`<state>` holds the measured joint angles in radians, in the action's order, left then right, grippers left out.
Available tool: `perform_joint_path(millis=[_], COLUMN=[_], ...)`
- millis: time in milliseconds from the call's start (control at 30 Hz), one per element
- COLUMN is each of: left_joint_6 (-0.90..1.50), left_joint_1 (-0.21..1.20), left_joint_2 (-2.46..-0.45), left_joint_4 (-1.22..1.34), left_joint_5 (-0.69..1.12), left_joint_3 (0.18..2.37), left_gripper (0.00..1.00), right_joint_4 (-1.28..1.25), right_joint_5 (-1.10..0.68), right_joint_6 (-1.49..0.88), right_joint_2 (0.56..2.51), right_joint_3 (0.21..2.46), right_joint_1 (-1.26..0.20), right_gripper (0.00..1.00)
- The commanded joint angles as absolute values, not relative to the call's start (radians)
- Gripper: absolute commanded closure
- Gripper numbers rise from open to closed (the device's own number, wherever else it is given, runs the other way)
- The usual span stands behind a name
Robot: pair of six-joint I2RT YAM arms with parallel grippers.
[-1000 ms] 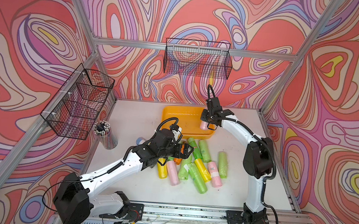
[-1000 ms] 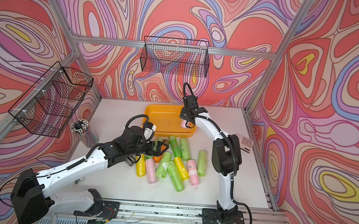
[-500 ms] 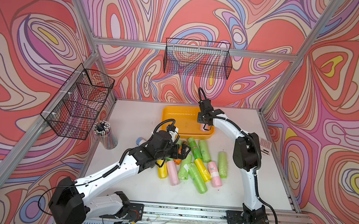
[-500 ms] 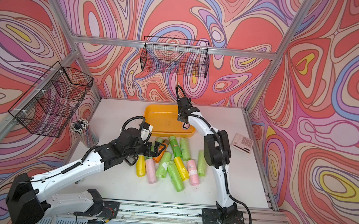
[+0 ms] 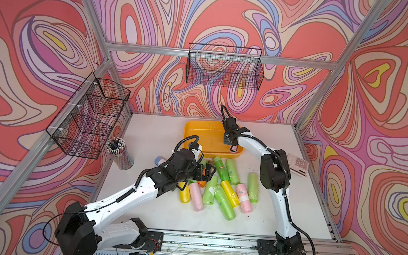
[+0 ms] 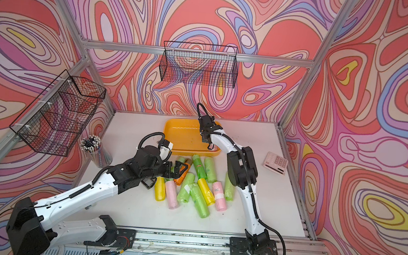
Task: Put the roll of trash bags into the storage box
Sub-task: Place the roll of trash bags in the storage box.
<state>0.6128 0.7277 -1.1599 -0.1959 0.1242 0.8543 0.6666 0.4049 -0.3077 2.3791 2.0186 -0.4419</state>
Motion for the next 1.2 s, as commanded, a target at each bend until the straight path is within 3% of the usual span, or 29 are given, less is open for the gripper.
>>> perform_joint_path(millis=[0,167,300,667,1167], left_joint_6=[0.6,0.584,0.574,0.606,0.716], left_joint_1=[0.733,0.733,0.733,0.733,0.733], left_joint_2=[-1.141,-1.131,-1.096,-0.982,-0.931], left_joint_4=[-0.241,-0.311,-0.332,-0.387,-0.576], left_joint_5=[0.098,0.092,0.075,0.009,-0.209], left_joint_3=[0.863,0.899,0.901,0.864,0.894], left_gripper=[0.0,0.0,0.0,0.0,0.0], right_joint_4=[0.68,0.7,0.702,0.624,0.531], right_joint_5=[0.418,0.403,0.401,0.27,0.125], right_joint_6=[-0.301,-0.315,-0.336,-0.379,-0.409], right_joint_2=[2.401,2.383,2.331,2.041,1.601], right_joint_3=[2.051,2.06,2.048,1.87,1.451], right_joint_1=[-0.448,-0.448,-0.447,-0.447,-0.448], right_gripper=[0.62,0.49,0.31,0.06,0.02])
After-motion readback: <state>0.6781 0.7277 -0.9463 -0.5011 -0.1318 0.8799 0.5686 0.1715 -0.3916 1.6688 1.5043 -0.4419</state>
